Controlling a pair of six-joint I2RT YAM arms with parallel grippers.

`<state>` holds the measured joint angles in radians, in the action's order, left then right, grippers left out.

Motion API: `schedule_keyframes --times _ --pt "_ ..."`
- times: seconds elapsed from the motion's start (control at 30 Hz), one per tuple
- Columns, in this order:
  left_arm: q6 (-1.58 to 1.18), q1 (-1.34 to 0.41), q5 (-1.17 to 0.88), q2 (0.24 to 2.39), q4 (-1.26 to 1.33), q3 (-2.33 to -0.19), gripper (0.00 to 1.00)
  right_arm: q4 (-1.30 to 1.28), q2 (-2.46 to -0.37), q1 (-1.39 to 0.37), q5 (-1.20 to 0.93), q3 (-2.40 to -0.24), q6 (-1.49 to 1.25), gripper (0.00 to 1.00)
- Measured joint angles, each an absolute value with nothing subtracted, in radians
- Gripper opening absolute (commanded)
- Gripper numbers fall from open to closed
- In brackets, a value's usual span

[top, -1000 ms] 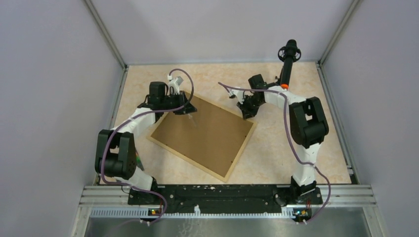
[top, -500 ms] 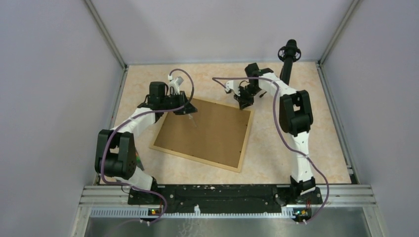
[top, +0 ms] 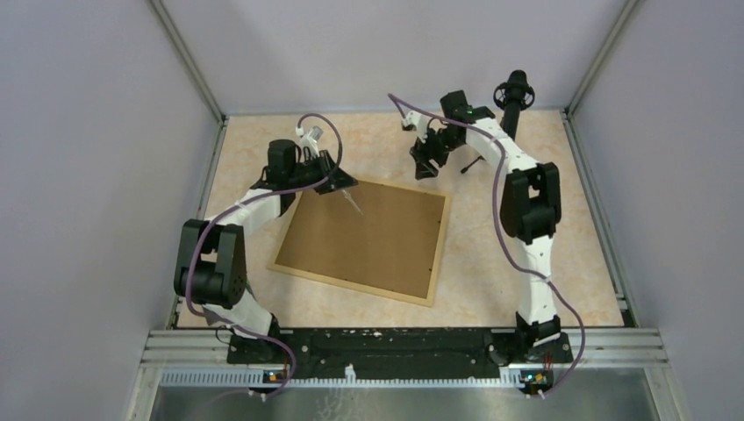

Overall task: Take the photo out of the frame
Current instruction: Adjust the photo frame at the center of the board, then adjust the screwdriver.

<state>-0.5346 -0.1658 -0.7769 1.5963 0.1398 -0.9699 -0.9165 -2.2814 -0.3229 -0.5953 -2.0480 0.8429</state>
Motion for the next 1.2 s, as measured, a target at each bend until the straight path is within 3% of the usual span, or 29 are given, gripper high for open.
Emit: schedule_keyframes --times 0.13,0.33,0.6,0.73,0.83,0.9,0.93,1.1,1.2 --pt "-0.633 -0.181 -0.757 1.637 0.204 -0.989 0.00 -0.790 -2.120 -0.311 -0.673 -1.898 0.608 0.73" --pt "-0.741 -0.226 -0.735 1.659 0.256 -1.051 0.00 -0.537 -1.827 -0.374 -0.741 -1.621 0.229 0.72" --pt "-0.842 -0.270 -0.725 1.676 0.299 -1.088 0.00 -0.423 -1.778 -0.613 -0.617 -1.528 0.096 0.63" --pt "-0.876 -0.277 -0.726 1.681 0.312 -1.088 0.00 -0.421 -1.803 -0.644 -0.519 -1.528 0.081 0.49" --pt "-0.895 -0.278 -0.726 1.681 0.331 -1.088 0.00 -0.423 -1.827 -0.643 -0.455 -1.528 0.073 0.23" --pt "-0.902 -0.280 -0.727 1.681 0.341 -1.088 0.00 -0.430 -1.836 -0.643 -0.428 -1.528 0.070 0.00" --pt "-0.900 -0.280 -0.722 1.681 0.345 -1.088 0.02 -0.434 -1.838 -0.643 -0.425 -1.528 0.067 0.00" --pt "-0.863 -0.280 -0.749 1.682 0.324 -1.100 0.55 -0.477 -1.839 -0.644 -0.476 -1.544 0.110 0.00" --pt "-0.750 -0.274 -0.805 1.682 0.256 -1.145 0.71 -0.558 -1.841 -0.602 -0.596 -1.580 0.149 0.00"
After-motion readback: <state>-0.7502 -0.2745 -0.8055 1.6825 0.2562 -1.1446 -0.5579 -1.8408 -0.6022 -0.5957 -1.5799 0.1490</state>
